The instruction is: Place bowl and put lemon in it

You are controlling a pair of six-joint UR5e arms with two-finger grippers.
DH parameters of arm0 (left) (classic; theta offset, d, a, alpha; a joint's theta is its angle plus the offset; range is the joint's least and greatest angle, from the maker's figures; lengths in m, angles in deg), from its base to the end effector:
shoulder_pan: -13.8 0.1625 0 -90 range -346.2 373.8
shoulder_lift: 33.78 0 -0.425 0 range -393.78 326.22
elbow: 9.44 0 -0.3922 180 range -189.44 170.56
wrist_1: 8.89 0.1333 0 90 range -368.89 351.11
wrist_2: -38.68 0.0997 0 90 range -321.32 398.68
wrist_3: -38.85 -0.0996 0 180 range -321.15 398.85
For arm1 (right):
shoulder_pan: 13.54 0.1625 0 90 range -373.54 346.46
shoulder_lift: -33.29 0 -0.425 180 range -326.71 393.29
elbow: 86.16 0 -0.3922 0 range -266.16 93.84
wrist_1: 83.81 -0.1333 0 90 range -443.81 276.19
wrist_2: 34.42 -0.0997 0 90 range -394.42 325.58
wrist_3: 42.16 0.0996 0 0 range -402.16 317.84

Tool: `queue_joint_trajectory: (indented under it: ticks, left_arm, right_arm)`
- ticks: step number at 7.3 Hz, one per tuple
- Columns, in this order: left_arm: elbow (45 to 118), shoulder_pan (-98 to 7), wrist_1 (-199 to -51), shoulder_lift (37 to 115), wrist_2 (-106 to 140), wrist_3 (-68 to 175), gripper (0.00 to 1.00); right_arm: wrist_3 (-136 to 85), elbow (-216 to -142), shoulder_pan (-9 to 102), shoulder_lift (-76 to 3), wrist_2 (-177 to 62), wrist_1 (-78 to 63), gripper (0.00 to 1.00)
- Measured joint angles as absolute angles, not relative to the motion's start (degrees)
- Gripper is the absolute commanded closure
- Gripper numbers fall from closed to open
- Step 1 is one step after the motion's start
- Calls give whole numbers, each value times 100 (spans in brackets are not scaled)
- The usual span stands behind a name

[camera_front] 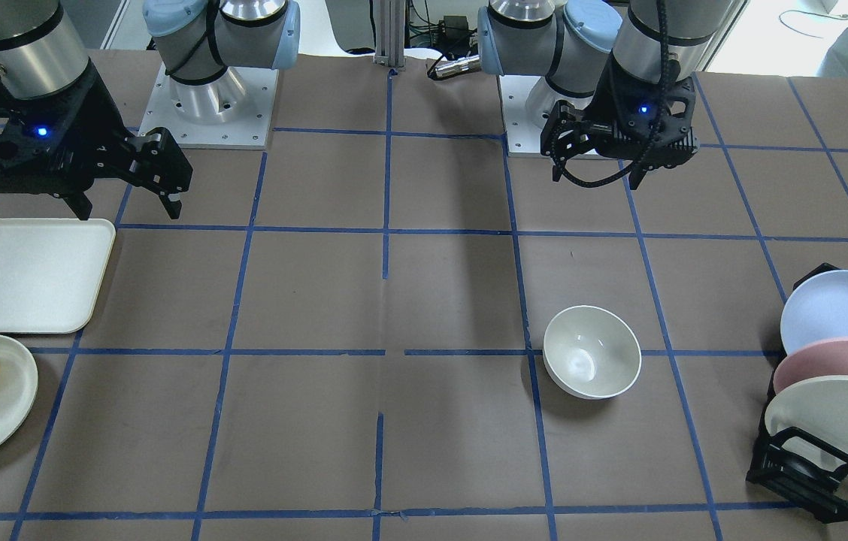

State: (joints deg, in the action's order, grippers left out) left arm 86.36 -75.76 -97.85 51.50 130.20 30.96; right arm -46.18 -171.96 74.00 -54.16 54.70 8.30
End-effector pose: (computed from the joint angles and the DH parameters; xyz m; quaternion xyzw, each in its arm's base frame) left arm -0.1271 -0.4578 0.4790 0.0650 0.9978 0.0013 0.0132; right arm 0.1125 -0.5223 0.5055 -0.0139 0.9993 -0.0332 0.0058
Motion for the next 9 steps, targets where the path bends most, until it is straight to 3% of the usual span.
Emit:
queue_joint_trajectory:
  ticks: [6, 9]
  left_arm:
    - [8622, -7573, -9730, 5191, 13014, 3081, 0]
    - [8591, -7167, -9652, 5236, 13006, 2898, 0]
  right_arm:
    - [-4890, -16949, 7131, -5201, 5914, 771, 0]
    - [-5896, -16438, 6206, -4607, 6080, 799, 0]
